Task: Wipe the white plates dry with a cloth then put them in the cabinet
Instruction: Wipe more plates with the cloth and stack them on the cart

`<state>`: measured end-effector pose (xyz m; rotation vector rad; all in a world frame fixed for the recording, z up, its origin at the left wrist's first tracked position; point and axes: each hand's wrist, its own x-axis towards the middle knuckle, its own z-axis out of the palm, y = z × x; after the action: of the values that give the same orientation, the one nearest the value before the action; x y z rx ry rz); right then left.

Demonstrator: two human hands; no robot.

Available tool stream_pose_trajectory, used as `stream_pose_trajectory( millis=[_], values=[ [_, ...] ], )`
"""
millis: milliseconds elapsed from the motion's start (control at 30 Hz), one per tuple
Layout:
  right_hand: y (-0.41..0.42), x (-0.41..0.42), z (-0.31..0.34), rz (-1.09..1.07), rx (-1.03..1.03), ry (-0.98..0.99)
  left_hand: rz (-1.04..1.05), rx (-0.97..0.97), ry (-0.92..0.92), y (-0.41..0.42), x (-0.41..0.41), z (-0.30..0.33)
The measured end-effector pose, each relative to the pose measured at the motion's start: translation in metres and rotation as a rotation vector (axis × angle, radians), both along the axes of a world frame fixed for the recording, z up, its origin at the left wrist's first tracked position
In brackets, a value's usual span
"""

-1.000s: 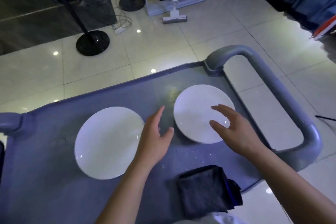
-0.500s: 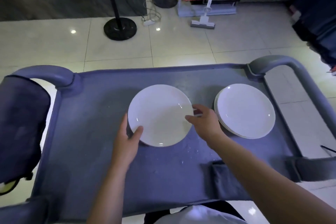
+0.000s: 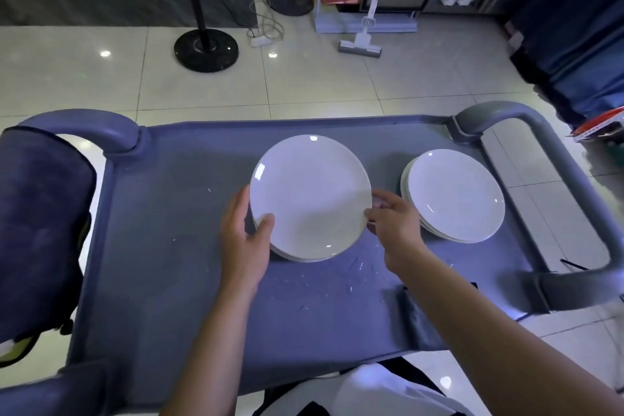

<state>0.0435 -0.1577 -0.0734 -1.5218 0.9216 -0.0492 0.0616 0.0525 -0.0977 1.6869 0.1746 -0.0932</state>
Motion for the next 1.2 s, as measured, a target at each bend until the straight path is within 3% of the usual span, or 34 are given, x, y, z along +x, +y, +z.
stream_pose_trajectory(
  millis=[133, 300, 433, 733, 1000, 1100, 1200],
  values=[
    [0.008, 0.0, 0.022, 0.02, 0.19, -0.018, 0.008, -0.122, 0.097, 0.025, 0.014, 0.002],
    [0.028, -0.005, 0.042, 0.251, 0.391, -0.098, 0.03, -0.188, 0.217, 0.061, 0.024, 0.005],
    [0.052, -0.004, 0.055, 0.328, 0.36, -0.165, 0.069, -0.341, 0.42, 0.07, 0.011, -0.004],
    [0.082, -0.001, 0.083, 0.488, 0.169, -0.264, 0.132, -0.744, 0.603, 0.055, -0.038, 0.001],
    [0.048, -0.02, 0.087, 0.405, 0.219, -0.273, 0.039, -0.94, 0.551, 0.051, -0.051, 0.014],
    [0.018, -0.037, 0.074, 0.337, 0.289, -0.227, -0.099, -0.926, 0.52, 0.041, -0.05, 0.024],
    [-0.022, -0.059, 0.064, 0.247, 0.228, -0.145, -0.2, -0.854, 0.462, 0.025, -0.052, 0.025]
  ],
)
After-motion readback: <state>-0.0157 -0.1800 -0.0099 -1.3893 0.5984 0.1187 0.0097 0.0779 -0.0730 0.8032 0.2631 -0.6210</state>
